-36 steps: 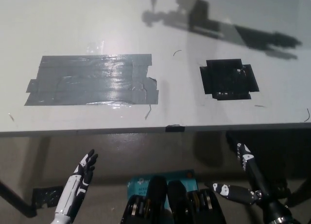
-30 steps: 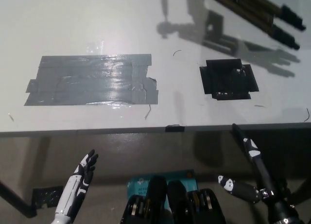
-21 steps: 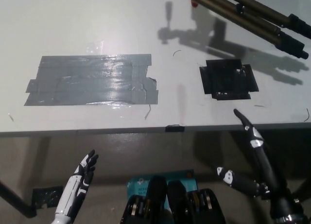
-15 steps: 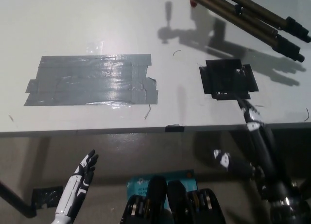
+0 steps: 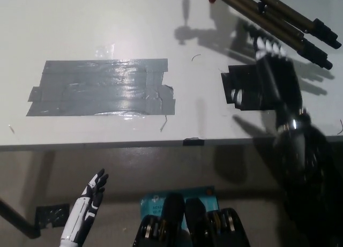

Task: A person hands a tripod to the robot which it grabs with its right hand and places in the middle of the table in front of it

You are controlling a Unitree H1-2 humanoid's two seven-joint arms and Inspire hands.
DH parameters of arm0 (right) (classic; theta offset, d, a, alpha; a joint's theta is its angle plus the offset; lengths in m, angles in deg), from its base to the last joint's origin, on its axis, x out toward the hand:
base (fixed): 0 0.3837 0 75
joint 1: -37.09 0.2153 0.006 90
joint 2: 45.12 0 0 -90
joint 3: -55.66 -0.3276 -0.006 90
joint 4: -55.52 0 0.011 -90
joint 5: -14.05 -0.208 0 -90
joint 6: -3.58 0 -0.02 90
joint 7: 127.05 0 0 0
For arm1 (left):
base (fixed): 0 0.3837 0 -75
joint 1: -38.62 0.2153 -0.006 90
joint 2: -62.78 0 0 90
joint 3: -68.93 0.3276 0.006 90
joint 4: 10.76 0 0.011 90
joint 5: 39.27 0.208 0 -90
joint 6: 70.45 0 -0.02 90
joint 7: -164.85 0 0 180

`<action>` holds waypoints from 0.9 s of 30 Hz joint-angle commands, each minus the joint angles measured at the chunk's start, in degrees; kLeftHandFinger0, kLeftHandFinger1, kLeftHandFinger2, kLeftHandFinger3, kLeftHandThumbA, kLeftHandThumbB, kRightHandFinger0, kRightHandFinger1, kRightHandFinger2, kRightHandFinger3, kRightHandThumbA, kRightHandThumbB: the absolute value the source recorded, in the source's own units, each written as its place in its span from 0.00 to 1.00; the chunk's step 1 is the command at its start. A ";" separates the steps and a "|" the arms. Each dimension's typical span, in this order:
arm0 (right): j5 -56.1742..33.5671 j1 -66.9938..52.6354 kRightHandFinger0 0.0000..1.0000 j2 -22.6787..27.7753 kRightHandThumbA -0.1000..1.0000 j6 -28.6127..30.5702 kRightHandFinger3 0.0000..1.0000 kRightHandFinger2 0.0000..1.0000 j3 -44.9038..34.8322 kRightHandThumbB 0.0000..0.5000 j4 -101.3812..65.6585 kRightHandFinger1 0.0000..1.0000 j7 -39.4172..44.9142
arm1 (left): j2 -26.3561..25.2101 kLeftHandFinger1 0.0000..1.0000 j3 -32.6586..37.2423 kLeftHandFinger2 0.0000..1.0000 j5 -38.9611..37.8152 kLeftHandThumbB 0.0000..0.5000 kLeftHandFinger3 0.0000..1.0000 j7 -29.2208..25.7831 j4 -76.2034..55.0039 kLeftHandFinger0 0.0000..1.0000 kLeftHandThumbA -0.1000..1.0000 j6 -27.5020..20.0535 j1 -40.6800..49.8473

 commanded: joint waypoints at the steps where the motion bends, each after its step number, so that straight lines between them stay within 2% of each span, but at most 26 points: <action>1: 5.13 7.52 1.00 1.49 0.97 -6.27 1.00 1.00 -0.15 0.68 4.50 1.00 -4.08 | -1.04 1.00 0.28 1.00 0.17 0.60 1.00 -0.47 -1.63 1.00 1.00 -2.79 0.27; 4: 4.61 10.99 1.00 2.19 0.97 -7.67 1.00 1.00 -0.19 0.70 8.58 1.00 -4.40 | -0.94 1.00 0.26 1.00 0.33 0.60 1.00 -0.61 -1.66 1.00 1.00 -2.79 0.25; 7: 4.00 13.12 1.00 2.68 0.96 -8.02 1.00 1.00 -0.16 0.67 11.12 1.00 -5.02 | -0.88 1.00 0.20 1.00 0.49 0.60 1.00 -0.60 -1.82 1.00 1.00 -2.79 0.13; 15: 2.27 17.40 1.00 3.02 0.92 -9.06 1.00 1.00 0.07 0.66 16.36 1.00 -5.73 | -0.82 1.00 0.00 1.00 0.02 0.61 1.00 -0.10 -1.80 1.00 1.00 -2.79 -0.20; 20: 1.91 20.06 1.00 2.89 0.93 -10.04 1.00 1.00 1.15 0.68 21.08 1.00 -5.05 | -1.09 1.00 0.15 1.00 0.03 0.61 1.00 0.01 -1.73 1.00 1.00 -2.79 -0.49; 27: 0.88 24.60 1.00 1.87 0.92 -8.45 1.00 1.00 2.56 0.72 31.21 1.00 -8.70 | -0.92 1.00 0.13 1.00 0.04 0.62 1.00 0.33 -2.01 1.00 1.00 -2.74 -0.45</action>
